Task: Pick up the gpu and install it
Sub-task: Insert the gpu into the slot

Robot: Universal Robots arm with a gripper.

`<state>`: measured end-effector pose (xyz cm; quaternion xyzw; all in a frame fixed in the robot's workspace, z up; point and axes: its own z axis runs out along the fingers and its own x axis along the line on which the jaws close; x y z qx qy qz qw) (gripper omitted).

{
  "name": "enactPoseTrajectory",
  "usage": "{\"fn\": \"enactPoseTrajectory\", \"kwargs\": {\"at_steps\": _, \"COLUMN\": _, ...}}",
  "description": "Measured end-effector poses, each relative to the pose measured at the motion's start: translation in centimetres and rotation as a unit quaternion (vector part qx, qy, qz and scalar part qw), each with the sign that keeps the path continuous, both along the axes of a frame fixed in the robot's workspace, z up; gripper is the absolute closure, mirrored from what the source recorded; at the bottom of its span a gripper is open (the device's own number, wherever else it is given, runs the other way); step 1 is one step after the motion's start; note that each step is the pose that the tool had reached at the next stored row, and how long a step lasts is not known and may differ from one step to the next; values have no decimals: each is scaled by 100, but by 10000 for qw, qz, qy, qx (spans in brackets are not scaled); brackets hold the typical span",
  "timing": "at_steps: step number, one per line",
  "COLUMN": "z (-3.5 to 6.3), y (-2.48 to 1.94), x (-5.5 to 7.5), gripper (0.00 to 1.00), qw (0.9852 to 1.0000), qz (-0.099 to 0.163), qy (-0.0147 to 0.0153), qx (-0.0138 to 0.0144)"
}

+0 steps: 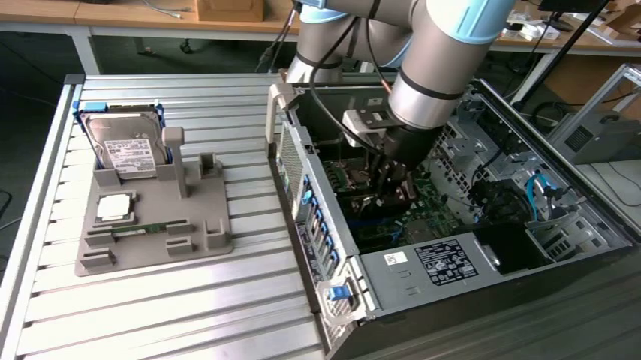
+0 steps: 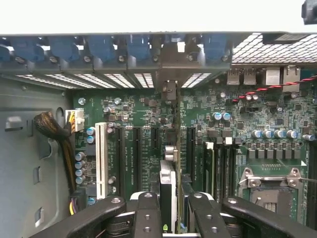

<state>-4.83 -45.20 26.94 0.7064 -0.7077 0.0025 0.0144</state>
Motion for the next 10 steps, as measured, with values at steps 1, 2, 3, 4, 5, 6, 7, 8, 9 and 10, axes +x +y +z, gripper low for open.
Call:
{"fn": "enactPoseTrajectory", "kwargs": {"at_steps": 1, "z": 0, "y": 8, "x": 0, "gripper": 73, "qw": 10000, "qz": 0, "qy": 0, "qx": 0}}
{"fn": "enactPoseTrajectory", "kwargs": {"at_steps": 2, "z": 0, "y": 19, "x": 0, "gripper": 73, "qw": 10000, "qz": 0, "qy": 0, "qx": 0}}
{"fn": "enactPoseTrajectory", "kwargs": {"at_steps": 3, "z": 0, "y": 28, "x": 0, "gripper": 73, "qw": 10000, "qz": 0, "qy": 0, "qx": 0}}
{"fn": "enactPoseTrajectory", "kwargs": {"at_steps": 4, "z": 0, "y": 31, "x": 1, "gripper": 73, "qw": 10000, "qz": 1, "qy": 0, "qx": -4}}
{"fn": "enactPoseTrajectory", "kwargs": {"at_steps": 5, "z": 0, "y": 33, "x": 0, "gripper": 73, "qw": 10000, "qz": 0, "qy": 0, "qx": -15}}
{"fn": "enactPoseTrajectory", "kwargs": {"at_steps": 6, "z": 0, "y": 36, "x": 0, "gripper": 73, "qw": 10000, "qz": 0, "qy": 0, "qx": -26}}
{"fn": "enactPoseTrajectory", "kwargs": {"at_steps": 7, "z": 0, "y": 38, "x": 0, "gripper": 73, "qw": 10000, "qz": 0, "qy": 0, "qx": -36}}
{"fn": "enactPoseTrajectory", "kwargs": {"at_steps": 8, "z": -1, "y": 38, "x": 0, "gripper": 73, "qw": 10000, "qz": 0, "qy": -1, "qx": -49}}
{"fn": "enactPoseTrajectory", "kwargs": {"at_steps": 9, "z": -1, "y": 38, "x": 0, "gripper": 73, "qw": 10000, "qz": 0, "qy": -1, "qx": -60}}
{"fn": "enactPoseTrajectory", "kwargs": {"at_steps": 10, "z": -1, "y": 38, "x": 0, "gripper": 73, "qw": 10000, "qz": 0, "qy": 0, "qx": -83}}
